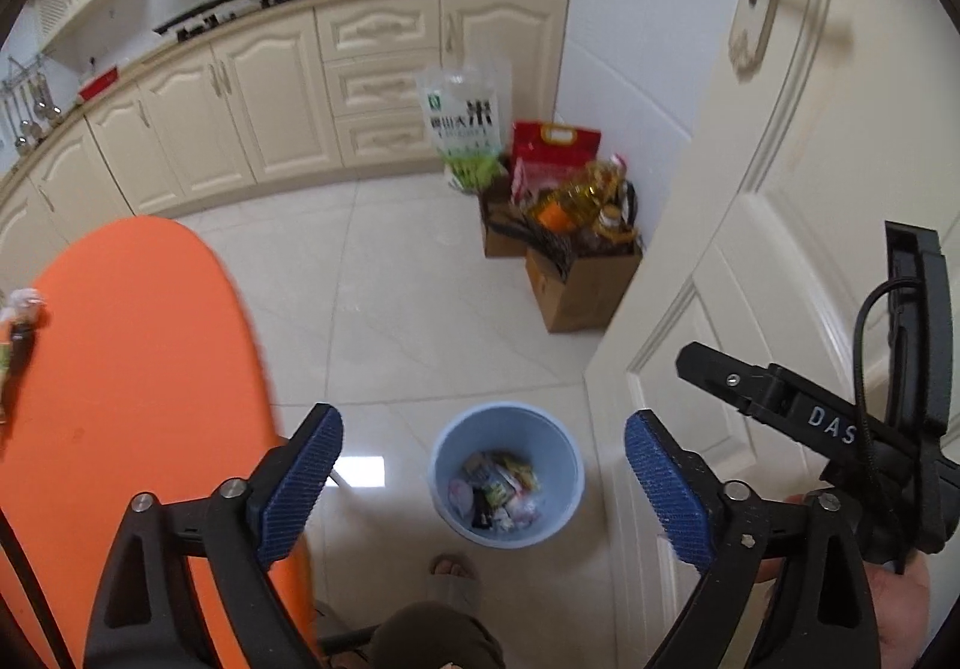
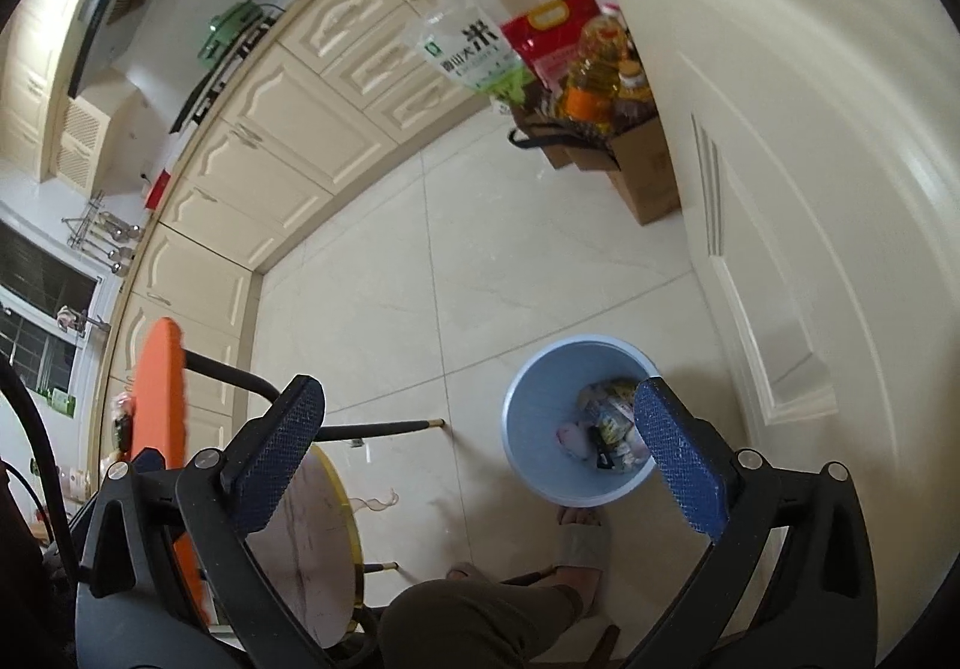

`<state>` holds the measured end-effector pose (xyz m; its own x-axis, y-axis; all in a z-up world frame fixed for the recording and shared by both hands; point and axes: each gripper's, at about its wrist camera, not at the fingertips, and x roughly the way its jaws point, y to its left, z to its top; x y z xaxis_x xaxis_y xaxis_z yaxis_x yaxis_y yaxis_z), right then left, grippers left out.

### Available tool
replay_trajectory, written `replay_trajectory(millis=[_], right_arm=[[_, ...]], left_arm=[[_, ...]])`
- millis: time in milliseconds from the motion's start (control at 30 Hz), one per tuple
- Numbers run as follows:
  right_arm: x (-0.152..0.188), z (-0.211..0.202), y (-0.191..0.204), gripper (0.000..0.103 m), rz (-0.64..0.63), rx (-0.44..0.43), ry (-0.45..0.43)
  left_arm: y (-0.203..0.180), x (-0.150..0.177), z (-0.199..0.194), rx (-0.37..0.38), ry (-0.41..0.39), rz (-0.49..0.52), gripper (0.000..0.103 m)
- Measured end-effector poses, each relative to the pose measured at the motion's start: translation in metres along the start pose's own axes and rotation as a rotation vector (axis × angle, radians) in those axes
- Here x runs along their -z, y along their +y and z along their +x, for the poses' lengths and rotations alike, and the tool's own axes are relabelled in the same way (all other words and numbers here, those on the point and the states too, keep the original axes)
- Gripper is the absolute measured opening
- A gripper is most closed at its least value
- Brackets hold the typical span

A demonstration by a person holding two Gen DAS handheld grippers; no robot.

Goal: Collect trash
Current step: 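Return both open tools to the orange table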

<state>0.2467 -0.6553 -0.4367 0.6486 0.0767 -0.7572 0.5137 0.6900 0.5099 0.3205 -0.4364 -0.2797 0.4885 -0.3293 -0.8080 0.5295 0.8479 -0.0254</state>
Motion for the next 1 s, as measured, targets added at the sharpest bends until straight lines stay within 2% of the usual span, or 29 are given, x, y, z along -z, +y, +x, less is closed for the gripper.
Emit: replay_trajectory(millis=[200, 433, 733, 1000], right_arm=[[0.005, -0.041, 0.048, 0.103, -0.075, -0.018, -0.07], [0.029, -0.089, 0.138, 0.103, -0.233, -0.053, -0.15], [0.089, -0.13, 0.263, 0.103, -0.463, -0.098, -0.229], [0.145, -0.148, 0.346, 0.103, -0.613, -0.122, -0.279]], left_arm=[[0.031, 0.03, -0.056, -0.05, -0.096, -0.032, 0.101], [0.071, 0.082, -0.143, -0.131, -0.218, -0.08, 0.102], [0.117, 0.152, -0.226, -0.22, -0.359, -0.198, 0.102], [0.147, 0.216, -0.28, -0.315, -0.456, -0.3, 0.102]])
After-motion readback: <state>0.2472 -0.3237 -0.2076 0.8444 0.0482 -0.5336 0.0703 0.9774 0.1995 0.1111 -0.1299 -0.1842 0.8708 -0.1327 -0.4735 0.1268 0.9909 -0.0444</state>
